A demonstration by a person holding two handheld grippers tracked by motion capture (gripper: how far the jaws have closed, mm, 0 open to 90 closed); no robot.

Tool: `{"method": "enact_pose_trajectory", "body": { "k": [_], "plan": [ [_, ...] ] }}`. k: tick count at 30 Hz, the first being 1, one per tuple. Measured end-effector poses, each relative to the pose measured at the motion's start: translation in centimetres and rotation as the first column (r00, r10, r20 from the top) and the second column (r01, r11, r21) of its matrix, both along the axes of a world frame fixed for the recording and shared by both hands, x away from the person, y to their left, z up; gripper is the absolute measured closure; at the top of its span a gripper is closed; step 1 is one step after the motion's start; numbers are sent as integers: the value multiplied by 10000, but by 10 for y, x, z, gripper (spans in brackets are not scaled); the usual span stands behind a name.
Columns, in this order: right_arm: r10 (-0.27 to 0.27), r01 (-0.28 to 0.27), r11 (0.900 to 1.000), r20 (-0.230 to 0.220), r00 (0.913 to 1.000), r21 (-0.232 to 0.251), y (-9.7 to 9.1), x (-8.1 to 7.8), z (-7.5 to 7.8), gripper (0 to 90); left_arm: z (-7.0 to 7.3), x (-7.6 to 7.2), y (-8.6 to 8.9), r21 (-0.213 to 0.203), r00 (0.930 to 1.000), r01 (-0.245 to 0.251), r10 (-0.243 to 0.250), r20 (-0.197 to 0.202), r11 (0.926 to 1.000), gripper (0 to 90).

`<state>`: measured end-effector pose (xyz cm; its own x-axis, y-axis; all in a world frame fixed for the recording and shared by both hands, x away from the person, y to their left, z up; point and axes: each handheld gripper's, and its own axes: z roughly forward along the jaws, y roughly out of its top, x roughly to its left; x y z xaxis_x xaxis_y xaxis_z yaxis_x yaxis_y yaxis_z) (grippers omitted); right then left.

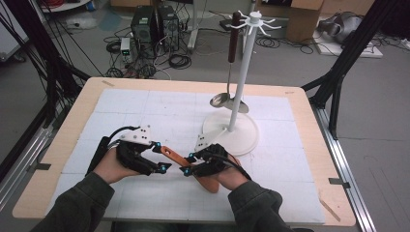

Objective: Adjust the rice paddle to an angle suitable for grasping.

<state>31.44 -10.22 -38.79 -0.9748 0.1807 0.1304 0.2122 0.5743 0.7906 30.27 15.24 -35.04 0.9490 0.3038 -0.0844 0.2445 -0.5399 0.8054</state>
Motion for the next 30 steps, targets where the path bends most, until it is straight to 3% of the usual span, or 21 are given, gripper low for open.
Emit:
{"method": "enact_pose_trajectory", "body": {
  "k": [6, 21, 30],
  "plan": [
    [-182, 182, 9998, 52, 9998, 128, 8, -2, 2, 653, 3, 2, 3, -390, 9999, -138, 136, -60, 9991, 483],
    [-527, 510, 9976, 340, 9980, 467, 17, -6, 3, 648, 5, 5, 6, -619, 9997, -132, 120, -201, 9980, 573],
    [-555, 554, 9956, -5, 9985, 761, 14, -5, 4, 621, 5, 4, 7, -644, 9999, -57, 49, -114, 9979, 655]
  ]
}}
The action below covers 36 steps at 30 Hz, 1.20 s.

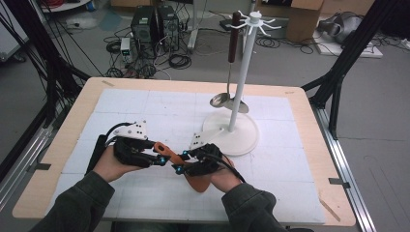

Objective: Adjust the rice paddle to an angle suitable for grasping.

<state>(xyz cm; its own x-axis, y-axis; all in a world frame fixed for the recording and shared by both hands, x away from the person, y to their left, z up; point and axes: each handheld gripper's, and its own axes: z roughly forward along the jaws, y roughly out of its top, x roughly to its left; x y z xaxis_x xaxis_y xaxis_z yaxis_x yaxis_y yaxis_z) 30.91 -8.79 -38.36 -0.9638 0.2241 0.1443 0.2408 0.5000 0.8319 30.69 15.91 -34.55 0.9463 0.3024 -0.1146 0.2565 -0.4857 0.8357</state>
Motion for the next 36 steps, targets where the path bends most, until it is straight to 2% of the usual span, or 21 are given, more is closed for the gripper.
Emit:
{"method": "enact_pose_trajectory", "body": {
  "k": [7, 11, 14, 20, 23, 27, 36],
  "plan": [
    [152, -146, 9997, -275, 9995, 212, -6, 0, 5, 662, 1, 1, 2, -162, 9996, 229, -231, -142, 9996, 695],
    [512, -497, 9981, -418, 9978, 360, -12, 0, 10, 752, 2, 0, 2, -341, 9991, 328, -337, -267, 9989, 702],
    [598, -587, 9980, -489, 9970, 244, -13, -1, 11, 758, 3, -1, 1, -543, 9982, 481, -499, -331, 9974, 727],
    [952, -945, 9954, -712, 9929, 138, -10, 0, 12, 721, 3, -2, 2, -633, 9963, 757, -780, -355, 9951, 750],
    [1024, -1020, 9947, -591, 9930, 94, -11, 0, 13, 775, 4, -3, 2, -660, 9962, 815, -832, -237, 9945, 751],
    [1168, -1161, 9931, -512, 9918, 154, -11, -2, 14, 816, 5, -3, 2, -782, 9964, 794, -814, -226, 9938, 701],
    [1094, -1078, 9932, -369, 9933, 445, -11, -4, 17, 819, 7, -3, 5, -1180, 9967, 725, -762, -271, 9904, 695]
  ]
}}
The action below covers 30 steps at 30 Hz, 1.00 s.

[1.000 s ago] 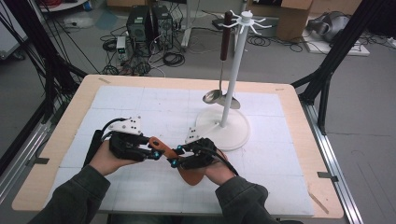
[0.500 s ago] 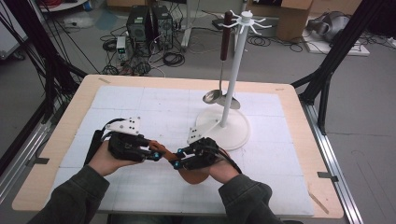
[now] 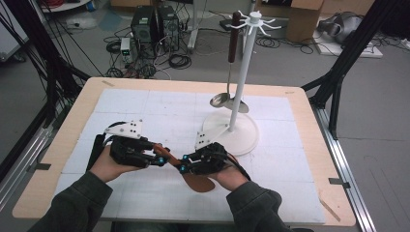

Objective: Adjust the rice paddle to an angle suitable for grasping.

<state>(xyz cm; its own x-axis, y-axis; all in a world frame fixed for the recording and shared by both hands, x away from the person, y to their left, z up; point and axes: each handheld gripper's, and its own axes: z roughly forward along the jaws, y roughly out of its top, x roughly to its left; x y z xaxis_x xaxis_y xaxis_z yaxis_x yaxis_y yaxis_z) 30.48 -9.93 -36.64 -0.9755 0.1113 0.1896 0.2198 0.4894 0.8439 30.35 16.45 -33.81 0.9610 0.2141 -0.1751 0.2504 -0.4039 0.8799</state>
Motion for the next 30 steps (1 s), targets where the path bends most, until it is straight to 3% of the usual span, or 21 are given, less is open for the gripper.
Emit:
{"method": "enact_pose_trajectory", "body": {
  "k": [14, 22, 30],
  "plan": [
    [-29, 28, 9987, 13, 10000, 509, -5, -1, 5, 823, 1, 1, 3, -88, 10000, -8, 8, -48, 10000, 679],
    [-6, 7, 9992, -27, 10000, 398, 0, -2, 2, 822, 3, -3, 2, -144, 9998, 157, -155, 149, 9998, 778],
    [-84, 83, 9998, 51, 10000, 185, 2, -2, 2, 779, 3, -3, 0, -147, 9998, 117, -115, 154, 9998, 788]
  ]
}}
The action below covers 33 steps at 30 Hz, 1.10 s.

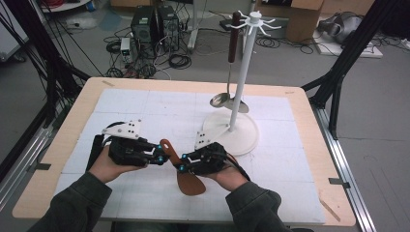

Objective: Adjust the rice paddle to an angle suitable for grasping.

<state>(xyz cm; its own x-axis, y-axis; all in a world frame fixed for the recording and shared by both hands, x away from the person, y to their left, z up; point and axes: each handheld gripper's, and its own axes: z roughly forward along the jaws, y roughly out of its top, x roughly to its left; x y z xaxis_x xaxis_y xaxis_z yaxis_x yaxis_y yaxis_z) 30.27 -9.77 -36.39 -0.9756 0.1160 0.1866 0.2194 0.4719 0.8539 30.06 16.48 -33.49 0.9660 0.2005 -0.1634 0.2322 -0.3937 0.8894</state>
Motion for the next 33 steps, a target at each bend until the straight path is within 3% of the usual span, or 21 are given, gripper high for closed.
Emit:
{"method": "enact_pose_trajectory", "body": {
  "k": [9, 15, 24, 33],
  "plan": [
    [112, -110, 9999, 177, 9998, -92, 0, 0, 1, 816, 1, -1, -1, -16, 10000, 29, -28, 74, 10000, 772],
    [-366, 362, 9991, 194, 9991, 208, -11, 2, 7, 819, 2, -1, 2, 4, 9999, -98, 98, 89, 10000, 712],
    [-996, 984, 9932, 158, 9949, 624, -31, 7, 14, 821, -1, -1, 7, 424, 9987, -427, 415, 295, 9982, 638],
    [-1525, 1514, 9854, 81, 9883, 785, -52, 15, 19, 821, -11, -1, 17, 810, 9940, -1028, 993, 465, 9914, 534]
  ]
}}
